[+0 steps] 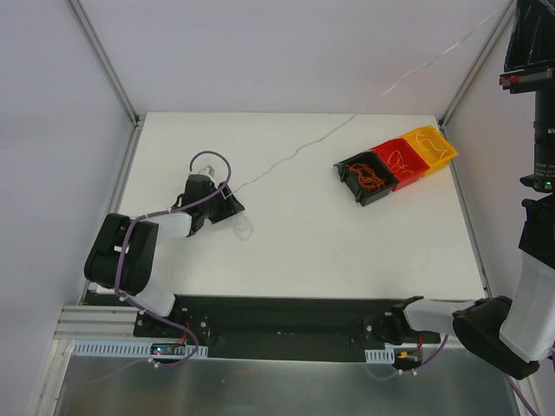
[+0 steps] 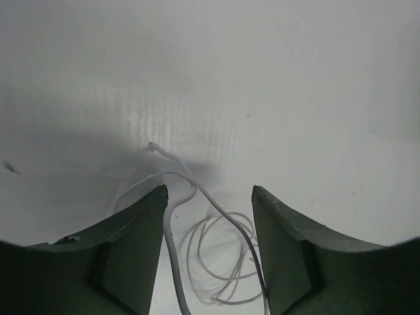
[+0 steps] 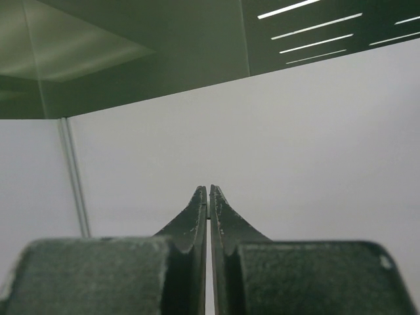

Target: Untangle the cables

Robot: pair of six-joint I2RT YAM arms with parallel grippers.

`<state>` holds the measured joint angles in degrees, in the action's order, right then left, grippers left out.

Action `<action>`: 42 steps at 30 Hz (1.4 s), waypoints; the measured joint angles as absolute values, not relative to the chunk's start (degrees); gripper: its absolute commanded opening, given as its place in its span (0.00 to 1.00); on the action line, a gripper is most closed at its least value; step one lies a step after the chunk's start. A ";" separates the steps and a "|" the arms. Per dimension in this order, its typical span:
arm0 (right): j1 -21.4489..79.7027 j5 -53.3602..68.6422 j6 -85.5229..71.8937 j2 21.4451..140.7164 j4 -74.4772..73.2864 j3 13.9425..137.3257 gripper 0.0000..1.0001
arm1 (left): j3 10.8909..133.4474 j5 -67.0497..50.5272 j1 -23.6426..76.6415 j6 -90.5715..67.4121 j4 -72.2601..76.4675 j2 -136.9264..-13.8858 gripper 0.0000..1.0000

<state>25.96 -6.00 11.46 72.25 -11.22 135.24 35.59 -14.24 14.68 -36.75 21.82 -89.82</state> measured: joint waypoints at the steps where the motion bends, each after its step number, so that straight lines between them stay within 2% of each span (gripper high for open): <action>1: 25.96 -6.72 12.49 71.96 -11.25 134.87 0.00 | 35.90 -13.63 14.17 -36.69 20.82 -89.60 0.63; 3: 25.96 -8.14 14.41 71.50 -11.35 134.13 0.00 | 37.08 -12.47 12.99 -36.58 18.55 -89.47 0.73; 6: 25.96 -10.09 16.45 71.09 -11.33 133.78 0.00 | 38.83 -10.98 11.73 -36.38 16.01 -89.34 0.80; 11: 25.96 -12.82 18.61 71.07 -11.35 133.71 0.00 | 40.03 -8.23 10.72 -36.64 12.23 -88.49 0.86; 21: 25.96 -16.23 21.37 69.14 -11.25 133.19 0.00 | 42.26 -4.95 5.65 -37.10 6.57 -88.51 0.82; 27: 25.96 -17.19 22.31 66.43 -10.52 132.73 0.00 | 42.63 -3.90 4.80 -37.41 5.17 -88.49 0.73; 29: 25.96 -17.34 22.37 65.67 -9.85 132.09 0.00 | 42.63 -3.95 4.80 -37.54 4.40 -88.27 0.75; 33: 25.96 -17.19 21.91 63.31 -9.02 126.63 0.00 | 42.63 -3.97 4.80 -37.50 2.94 -86.48 0.85; 42: 25.96 -19.84 22.31 61.56 -9.91 108.27 0.00 | 43.09 -6.11 4.80 -36.42 -0.99 -80.82 0.80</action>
<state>25.96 -19.84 22.31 61.56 -9.91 108.27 43.09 -6.11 4.80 -36.42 -0.99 -80.82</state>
